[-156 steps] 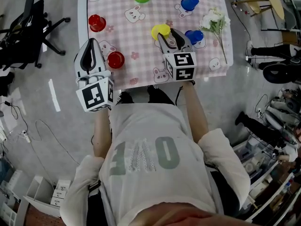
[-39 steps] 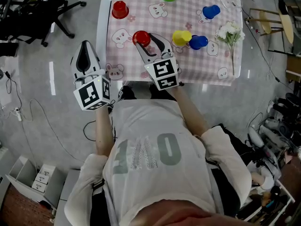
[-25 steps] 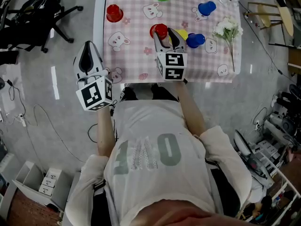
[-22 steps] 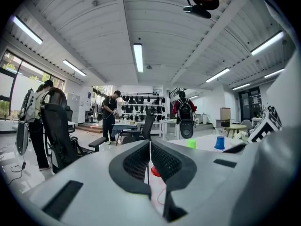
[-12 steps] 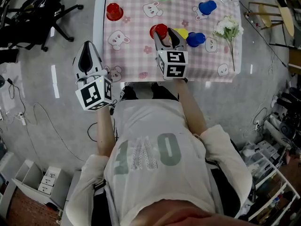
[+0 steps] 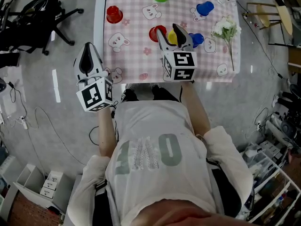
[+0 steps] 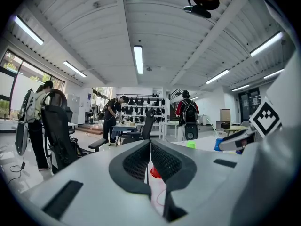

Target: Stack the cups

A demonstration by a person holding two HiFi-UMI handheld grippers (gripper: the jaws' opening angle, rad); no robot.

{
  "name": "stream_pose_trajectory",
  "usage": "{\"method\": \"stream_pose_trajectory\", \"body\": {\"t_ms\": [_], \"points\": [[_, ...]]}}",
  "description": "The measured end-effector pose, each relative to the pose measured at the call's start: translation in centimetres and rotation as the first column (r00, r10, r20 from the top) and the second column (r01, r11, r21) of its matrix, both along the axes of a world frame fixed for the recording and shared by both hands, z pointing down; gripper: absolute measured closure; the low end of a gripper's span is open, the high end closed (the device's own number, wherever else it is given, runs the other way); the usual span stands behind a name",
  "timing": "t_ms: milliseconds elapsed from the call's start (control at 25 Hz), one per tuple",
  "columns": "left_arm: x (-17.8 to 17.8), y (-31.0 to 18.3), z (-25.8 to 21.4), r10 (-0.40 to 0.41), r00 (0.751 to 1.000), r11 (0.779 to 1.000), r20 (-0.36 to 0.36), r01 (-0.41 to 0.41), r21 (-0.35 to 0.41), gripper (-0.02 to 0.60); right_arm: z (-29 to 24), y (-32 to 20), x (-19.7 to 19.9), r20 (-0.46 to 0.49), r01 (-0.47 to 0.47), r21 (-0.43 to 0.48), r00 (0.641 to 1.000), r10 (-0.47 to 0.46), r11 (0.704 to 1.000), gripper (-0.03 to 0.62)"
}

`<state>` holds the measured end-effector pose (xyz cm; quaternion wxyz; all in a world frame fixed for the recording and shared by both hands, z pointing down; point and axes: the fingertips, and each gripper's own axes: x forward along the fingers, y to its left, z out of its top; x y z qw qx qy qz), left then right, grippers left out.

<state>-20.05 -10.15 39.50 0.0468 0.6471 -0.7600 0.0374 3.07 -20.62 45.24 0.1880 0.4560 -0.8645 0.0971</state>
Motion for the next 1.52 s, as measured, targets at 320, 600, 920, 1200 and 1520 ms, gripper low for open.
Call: {"method": "stream_pose_trajectory", "body": {"t_ms": [320, 600, 920, 1200, 1520], "points": [[-0.5, 0.5, 0.5, -0.021, 1.000, 1.000, -0.009, 0.021, 0.000, 0.552, -4.5, -4.9, 0.5, -0.037, 0.075, 0.037, 0.997, -0.073, 0.997, 0.372], [-0.2, 0.6, 1.3, -0.020, 1.000, 1.000, 0.021, 0.020, -0.006, 0.552, -1.5, -12.3, -0.1, -0.171, 0.158, -0.039, 0.972, -0.163, 0.987, 0.339], [-1.1, 0.5, 1.9, -0.028, 1.000, 0.999, 0.014, 0.029, -0.044, 0.552, 3.9, -18.3, -2.3, -0.130, 0.133, -0.236, 0.977, -0.167, 0.963, 0.339], [-1.8, 0.5, 3.0, -0.056, 0.998, 0.995, 0.004, 0.056, -0.078, 0.552, 6.3, -20.7, -1.9, -0.208, 0.093, -0.262, 0.967, -0.150, 0.961, 0.339], [-2.2, 0.7, 3.1, -0.067, 0.998, 0.994, 0.006, 0.068, -0.088, 0.552, 6.5, -20.8, -2.0, -0.213, 0.109, -0.268, 0.962, -0.169, 0.957, 0.391]]}}
